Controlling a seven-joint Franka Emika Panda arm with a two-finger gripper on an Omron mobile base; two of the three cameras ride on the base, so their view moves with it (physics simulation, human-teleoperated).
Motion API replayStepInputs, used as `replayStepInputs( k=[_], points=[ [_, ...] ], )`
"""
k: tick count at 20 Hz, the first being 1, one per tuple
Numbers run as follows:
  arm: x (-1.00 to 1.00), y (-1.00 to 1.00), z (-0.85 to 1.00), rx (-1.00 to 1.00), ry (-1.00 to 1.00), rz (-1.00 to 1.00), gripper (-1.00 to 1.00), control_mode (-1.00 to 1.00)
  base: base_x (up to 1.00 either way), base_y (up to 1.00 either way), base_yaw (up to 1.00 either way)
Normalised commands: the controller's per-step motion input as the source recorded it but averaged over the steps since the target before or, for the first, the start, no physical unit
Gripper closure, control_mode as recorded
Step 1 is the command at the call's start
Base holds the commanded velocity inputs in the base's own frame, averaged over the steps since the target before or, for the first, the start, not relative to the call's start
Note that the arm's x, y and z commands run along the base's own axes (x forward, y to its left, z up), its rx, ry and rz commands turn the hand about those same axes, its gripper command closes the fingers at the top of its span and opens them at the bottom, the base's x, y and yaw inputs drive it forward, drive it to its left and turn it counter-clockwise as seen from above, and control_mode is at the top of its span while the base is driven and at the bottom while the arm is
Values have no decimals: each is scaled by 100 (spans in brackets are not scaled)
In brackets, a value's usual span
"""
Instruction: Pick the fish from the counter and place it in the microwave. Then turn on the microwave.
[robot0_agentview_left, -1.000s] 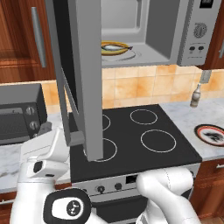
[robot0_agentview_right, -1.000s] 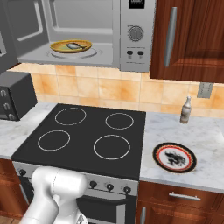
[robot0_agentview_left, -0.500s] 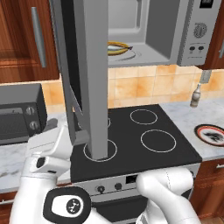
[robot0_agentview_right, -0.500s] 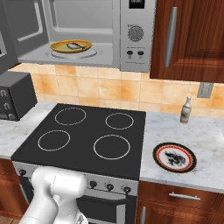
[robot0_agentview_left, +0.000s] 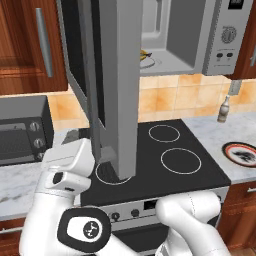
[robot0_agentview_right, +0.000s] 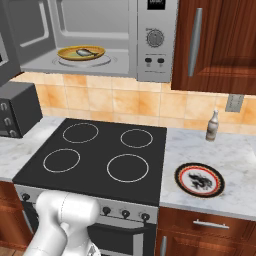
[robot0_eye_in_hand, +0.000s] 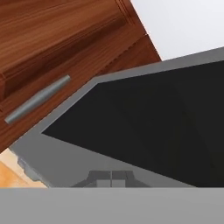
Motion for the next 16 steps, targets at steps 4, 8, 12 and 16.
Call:
replayStepInputs(
  k=[4, 8, 12, 16],
  points=[
    [0, -44, 32, 5, 0, -1, 100, -100, 0, 0, 0],
    [0, -47, 31, 8, 1, 0, 100, -100, 0, 0, 0],
    [0, -54, 34, 12, 6, 0, 100, -100, 0, 0, 0],
    [0, -58, 32, 13, 7, 0, 100, -100, 0, 0, 0]
  ],
)
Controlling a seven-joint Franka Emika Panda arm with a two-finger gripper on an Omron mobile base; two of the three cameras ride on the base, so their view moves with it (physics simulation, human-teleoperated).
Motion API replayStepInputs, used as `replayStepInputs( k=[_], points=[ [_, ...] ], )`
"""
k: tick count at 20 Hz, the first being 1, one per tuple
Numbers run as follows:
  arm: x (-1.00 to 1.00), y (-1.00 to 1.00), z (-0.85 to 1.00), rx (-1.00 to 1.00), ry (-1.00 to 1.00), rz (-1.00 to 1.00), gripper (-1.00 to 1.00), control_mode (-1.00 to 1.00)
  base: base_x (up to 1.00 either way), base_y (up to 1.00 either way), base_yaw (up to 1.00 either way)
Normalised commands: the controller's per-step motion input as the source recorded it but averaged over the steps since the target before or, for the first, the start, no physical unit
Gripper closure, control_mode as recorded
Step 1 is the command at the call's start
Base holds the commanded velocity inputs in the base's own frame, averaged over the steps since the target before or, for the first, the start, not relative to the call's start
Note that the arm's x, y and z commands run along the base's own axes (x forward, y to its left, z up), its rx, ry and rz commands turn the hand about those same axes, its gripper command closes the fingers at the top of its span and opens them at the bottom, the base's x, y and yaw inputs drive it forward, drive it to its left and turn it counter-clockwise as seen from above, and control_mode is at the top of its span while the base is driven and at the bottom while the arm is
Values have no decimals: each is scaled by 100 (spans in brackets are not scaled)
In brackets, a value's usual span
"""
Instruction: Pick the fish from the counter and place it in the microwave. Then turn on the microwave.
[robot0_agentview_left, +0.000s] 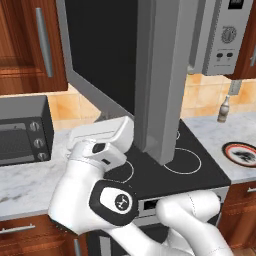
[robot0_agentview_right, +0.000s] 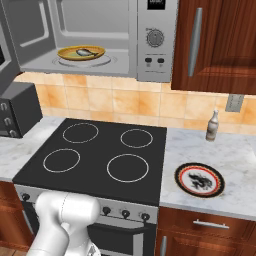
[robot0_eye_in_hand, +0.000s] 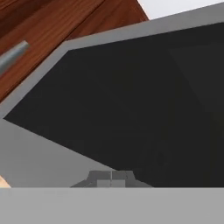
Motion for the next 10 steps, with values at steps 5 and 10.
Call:
replayStepInputs(
  k=[5, 10],
  points=[
    [0, -58, 30, 13, 7, 0, 100, -100, 0, 0, 0],
    [0, -57, 24, 11, 5, 0, 100, -100, 0, 0, 0]
  ],
)
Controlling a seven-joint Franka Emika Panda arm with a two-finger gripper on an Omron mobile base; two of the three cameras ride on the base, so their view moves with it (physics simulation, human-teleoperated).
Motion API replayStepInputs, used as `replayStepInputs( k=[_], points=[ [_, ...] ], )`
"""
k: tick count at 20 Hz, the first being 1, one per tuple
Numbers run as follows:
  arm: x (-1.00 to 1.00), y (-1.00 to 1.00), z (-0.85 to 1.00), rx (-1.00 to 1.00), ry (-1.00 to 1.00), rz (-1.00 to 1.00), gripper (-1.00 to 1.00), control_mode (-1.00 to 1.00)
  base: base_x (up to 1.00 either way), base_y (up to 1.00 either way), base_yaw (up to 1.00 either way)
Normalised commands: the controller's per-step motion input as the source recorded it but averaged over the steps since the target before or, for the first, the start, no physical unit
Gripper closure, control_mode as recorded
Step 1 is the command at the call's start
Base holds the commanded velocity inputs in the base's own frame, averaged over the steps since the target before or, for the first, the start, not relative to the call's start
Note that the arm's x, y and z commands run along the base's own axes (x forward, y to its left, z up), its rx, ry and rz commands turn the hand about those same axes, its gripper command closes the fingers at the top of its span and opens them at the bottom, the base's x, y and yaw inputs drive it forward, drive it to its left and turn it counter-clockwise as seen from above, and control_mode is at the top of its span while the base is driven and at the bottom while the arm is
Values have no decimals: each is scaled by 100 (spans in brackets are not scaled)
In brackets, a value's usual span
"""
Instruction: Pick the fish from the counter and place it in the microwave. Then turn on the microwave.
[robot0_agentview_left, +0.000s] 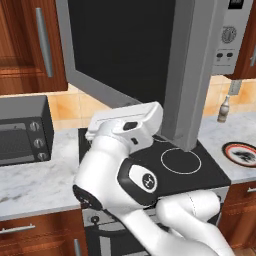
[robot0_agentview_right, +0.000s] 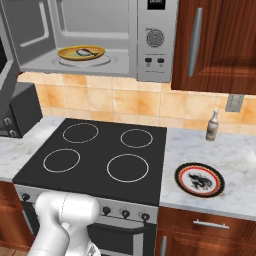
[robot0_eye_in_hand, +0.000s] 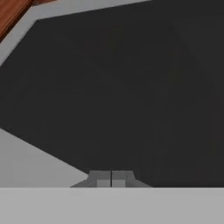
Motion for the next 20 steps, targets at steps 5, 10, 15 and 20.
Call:
replayStepInputs(
  k=[5, 10, 15, 20],
  points=[
    [1, -56, 16, 12, 7, 0, 100, -100, 0, 0, 0],
    [14, -50, 6, 11, 7, 0, 100, -100, 0, 0, 0],
    [30, -53, 10, 10, 7, 0, 100, -100, 0, 0, 0],
    [51, -47, 5, 9, 6, 0, 100, -100, 0, 0, 0]
  ],
)
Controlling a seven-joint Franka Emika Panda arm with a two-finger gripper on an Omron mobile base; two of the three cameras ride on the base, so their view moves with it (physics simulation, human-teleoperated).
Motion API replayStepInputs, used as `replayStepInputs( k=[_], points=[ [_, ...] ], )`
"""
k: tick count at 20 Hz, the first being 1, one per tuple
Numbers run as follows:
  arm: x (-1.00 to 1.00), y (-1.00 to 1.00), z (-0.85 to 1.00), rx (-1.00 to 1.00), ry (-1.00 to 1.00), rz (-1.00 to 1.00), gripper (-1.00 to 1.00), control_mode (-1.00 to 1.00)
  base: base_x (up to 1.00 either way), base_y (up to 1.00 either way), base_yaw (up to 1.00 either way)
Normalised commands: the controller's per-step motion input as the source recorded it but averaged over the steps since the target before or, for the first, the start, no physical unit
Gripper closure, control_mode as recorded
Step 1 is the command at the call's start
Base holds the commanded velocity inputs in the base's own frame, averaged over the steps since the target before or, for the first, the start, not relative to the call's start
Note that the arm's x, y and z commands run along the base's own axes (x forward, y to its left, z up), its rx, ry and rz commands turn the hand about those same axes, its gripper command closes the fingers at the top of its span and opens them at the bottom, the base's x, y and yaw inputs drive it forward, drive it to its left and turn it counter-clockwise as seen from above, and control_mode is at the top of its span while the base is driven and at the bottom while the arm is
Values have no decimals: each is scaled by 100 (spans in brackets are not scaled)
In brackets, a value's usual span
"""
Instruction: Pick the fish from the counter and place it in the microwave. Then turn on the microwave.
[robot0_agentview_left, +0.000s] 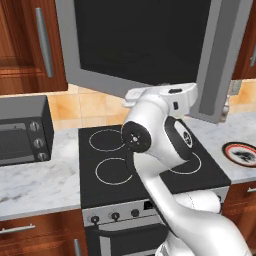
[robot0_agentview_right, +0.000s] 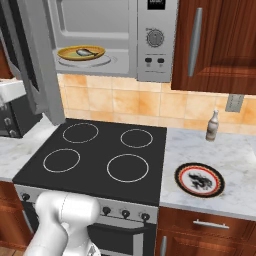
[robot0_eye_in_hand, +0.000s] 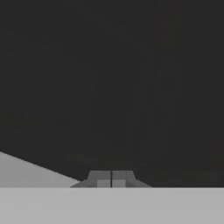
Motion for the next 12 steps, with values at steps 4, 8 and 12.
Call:
replayStepInputs(
  k=[4, 8, 12],
  points=[
    [60, -41, 0, 7, 1, 0, 100, -100, 0, 0, 0],
    [58, -36, 0, 7, 0, 0, 100, -100, 0, 0, 0],
    [65, -33, 0, 7, 0, 1, 100, -100, 0, 0, 0]
  ],
)
